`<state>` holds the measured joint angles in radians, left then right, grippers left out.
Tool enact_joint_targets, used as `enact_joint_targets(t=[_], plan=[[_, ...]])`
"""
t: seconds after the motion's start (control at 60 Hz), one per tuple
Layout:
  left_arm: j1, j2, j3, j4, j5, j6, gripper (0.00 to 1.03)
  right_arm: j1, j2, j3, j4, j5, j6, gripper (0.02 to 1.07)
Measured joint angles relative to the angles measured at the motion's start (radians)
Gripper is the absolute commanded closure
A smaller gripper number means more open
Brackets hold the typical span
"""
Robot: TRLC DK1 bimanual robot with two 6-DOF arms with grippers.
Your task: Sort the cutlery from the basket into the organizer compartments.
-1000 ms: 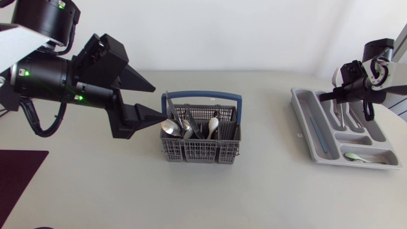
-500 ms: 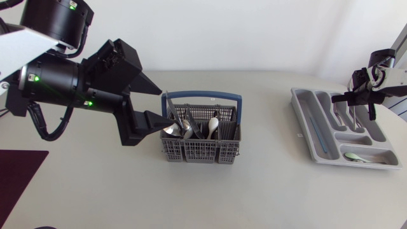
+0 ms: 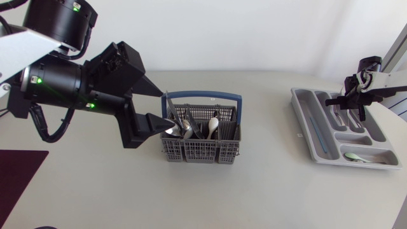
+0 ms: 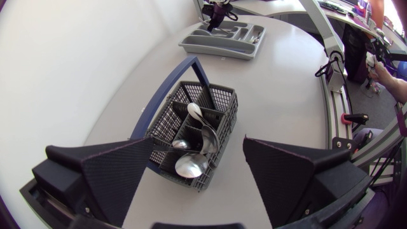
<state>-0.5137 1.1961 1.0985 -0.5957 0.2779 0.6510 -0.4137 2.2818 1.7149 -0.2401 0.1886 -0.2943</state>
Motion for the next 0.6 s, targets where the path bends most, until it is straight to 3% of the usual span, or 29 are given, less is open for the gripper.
enact_joint_targets(t=[0.067,0.183,0.367,0.517,0.6], plan=[[0.000,-0.003,0.000,-0.004,0.000,0.000,0.06,0.000,0.012,0.012,-0.012,0.000,0.005,0.84],[0.001,-0.018,0.000,-0.011,0.000,0.000,0.06,0.001,0.023,0.021,-0.029,0.000,0.007,0.81],[0.015,-0.064,0.000,-0.036,-0.001,0.006,0.06,0.001,0.023,0.020,-0.030,0.000,0.008,0.56],[0.031,-0.105,-0.013,-0.040,-0.003,0.039,0.06,0.005,-0.032,-0.048,-0.022,-0.012,0.008,0.54],[0.042,-0.122,-0.027,-0.040,-0.005,0.068,0.06,0.011,-0.107,-0.124,-0.008,-0.028,0.007,0.47]])
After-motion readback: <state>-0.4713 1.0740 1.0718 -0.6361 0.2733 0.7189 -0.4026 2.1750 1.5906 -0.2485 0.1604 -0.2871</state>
